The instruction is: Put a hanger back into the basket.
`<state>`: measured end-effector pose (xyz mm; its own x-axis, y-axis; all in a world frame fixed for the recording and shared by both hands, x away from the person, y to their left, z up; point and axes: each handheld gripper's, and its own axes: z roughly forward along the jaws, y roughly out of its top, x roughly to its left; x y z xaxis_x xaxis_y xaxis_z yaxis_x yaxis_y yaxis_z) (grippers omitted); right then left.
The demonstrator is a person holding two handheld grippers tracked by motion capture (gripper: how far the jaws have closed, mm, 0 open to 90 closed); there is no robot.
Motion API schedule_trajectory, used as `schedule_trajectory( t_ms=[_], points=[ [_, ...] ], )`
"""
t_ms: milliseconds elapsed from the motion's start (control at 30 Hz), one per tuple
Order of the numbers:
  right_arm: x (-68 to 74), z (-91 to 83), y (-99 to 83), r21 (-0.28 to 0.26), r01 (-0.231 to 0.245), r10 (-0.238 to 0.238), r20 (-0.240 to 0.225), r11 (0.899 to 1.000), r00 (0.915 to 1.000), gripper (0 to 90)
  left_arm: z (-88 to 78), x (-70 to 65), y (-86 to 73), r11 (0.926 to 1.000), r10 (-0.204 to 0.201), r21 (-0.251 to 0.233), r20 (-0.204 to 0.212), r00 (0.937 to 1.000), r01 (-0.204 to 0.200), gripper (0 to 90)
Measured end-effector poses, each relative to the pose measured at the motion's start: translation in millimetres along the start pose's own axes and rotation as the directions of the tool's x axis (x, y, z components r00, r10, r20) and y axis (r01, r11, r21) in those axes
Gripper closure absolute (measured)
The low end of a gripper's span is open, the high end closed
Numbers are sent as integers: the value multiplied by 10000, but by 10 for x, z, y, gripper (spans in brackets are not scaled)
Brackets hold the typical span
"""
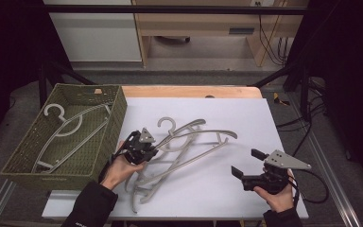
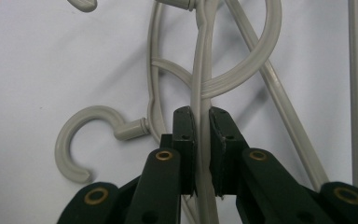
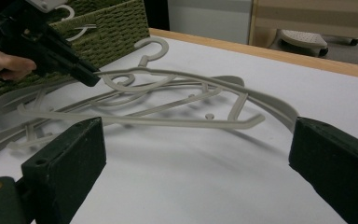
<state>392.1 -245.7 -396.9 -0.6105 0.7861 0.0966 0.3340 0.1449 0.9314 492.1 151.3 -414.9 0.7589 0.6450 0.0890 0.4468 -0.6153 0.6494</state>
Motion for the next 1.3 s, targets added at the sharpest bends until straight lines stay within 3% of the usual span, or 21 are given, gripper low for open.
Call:
schedule_trajectory(
  t_ms=[233, 467, 800, 833, 867, 1000, 1300],
  points=[
    [-14, -10, -3, -52, -52, 52, 84, 10000, 10000, 35, -226, 0, -18, 9989, -295, -367, -186, 9994, 288, 817],
    [-18, -16, -5, -67, -109, 110, 111, 9999, 9999, 33, -471, -8, 16, 9969, -267, -751, -382, 9989, 238, 817],
    [-29, -27, -5, -112, -60, 62, 139, 9999, 9999, 32, -897, 13, 102, 9945, 83, -1035, -989, 9951, -186, 817],
    [-30, -28, -5, -111, -54, 56, 132, 9999, 9999, 32, -946, 29, 111, 9950, 273, -922, -1082, 9938, -373, 817],
    [-31, -29, -5, -106, -51, 53, 145, 9999, 9999, 32, -979, 28, 118, 9939, 136, -1069, -1091, 9939, -253, 817],
    [-34, -37, -3, -107, -105, 107, 163, 9999, 9998, 31, -1154, 103, 145, 9918, 320, -1185, -1387, 9898, -487, 817],
    [-42, -51, 1, -168, -136, 139, 175, 9998, 9997, 29, -1432, 343, 103, 9923, 16, -1211, -1962, 9806, -258, 817]
  ],
)
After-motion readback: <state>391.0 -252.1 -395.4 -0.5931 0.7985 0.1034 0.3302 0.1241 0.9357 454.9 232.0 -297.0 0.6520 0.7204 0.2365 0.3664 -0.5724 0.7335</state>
